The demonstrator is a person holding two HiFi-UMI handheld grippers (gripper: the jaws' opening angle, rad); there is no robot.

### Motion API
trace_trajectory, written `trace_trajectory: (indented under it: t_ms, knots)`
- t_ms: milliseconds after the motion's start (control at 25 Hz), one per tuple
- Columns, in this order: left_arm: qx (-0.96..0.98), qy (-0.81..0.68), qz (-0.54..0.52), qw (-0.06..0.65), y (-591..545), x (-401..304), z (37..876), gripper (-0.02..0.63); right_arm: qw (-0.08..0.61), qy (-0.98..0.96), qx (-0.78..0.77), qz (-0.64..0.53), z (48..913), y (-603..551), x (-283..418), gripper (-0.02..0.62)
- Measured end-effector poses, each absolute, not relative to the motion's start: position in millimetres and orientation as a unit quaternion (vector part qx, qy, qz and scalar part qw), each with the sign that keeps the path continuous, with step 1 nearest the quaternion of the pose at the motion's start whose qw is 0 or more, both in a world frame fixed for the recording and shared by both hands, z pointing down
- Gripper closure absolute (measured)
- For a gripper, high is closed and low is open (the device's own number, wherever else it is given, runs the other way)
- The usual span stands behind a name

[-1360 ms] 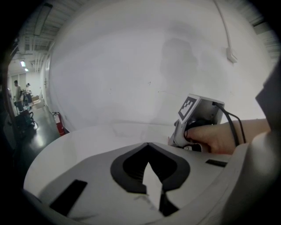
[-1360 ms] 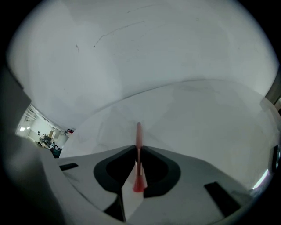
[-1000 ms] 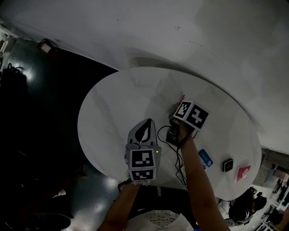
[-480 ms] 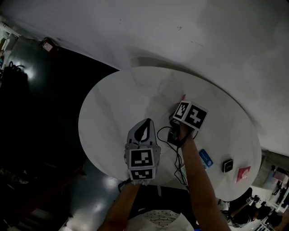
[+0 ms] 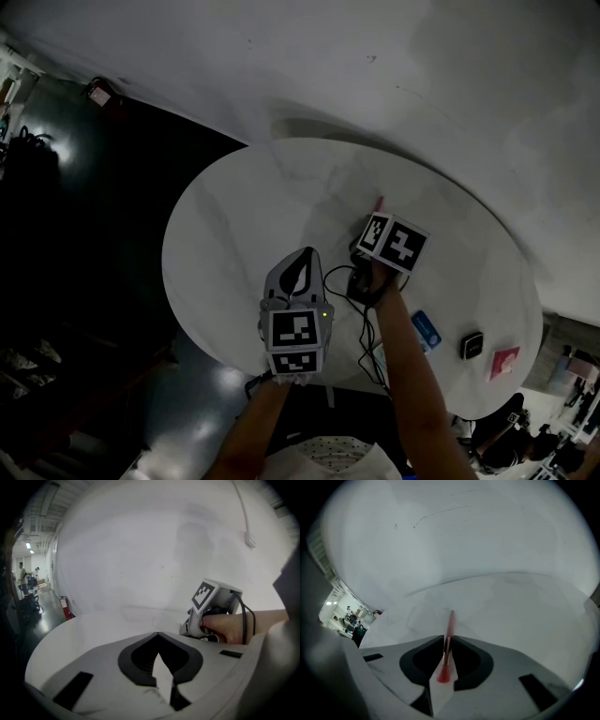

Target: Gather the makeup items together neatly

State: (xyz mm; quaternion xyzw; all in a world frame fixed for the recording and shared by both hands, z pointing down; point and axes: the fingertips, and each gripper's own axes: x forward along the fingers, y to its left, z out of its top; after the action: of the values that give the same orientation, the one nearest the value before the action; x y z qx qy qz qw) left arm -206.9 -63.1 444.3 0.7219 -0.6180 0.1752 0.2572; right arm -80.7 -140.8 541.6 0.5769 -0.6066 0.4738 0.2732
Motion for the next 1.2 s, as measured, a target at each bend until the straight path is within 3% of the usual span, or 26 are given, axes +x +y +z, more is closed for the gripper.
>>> trace_trajectory:
  t_ms: [120, 280, 800, 1200]
  knots:
    - [0.721, -0.619, 0.174, 0.257, -62.6, -206.9, 444.7, 0.588, 0.27, -0.612, 0.57, 0.477, 541.4, -140.6, -82.3, 0.511]
    - [0.719, -0.622, 0.172, 0.258, -62.9, -207.8, 444.6, 0.586, 0.264, -0.62, 0.562, 0.48, 538.9, -141.9, -87.5, 0.425]
    - [0.725, -0.617, 0.174, 0.254, -57.8, -201.0, 441.7, 0.586, 0.22, -0.634, 0.578, 0.464, 504.3, -119.5, -53.8, 0.422]
    - [0.756, -0.574, 0.182, 0.258, -39.6, -153.4, 443.3, 0.588, 0.183, -0.64, 0.589, 0.458, 474.7, -74.3, -5.8, 0.422]
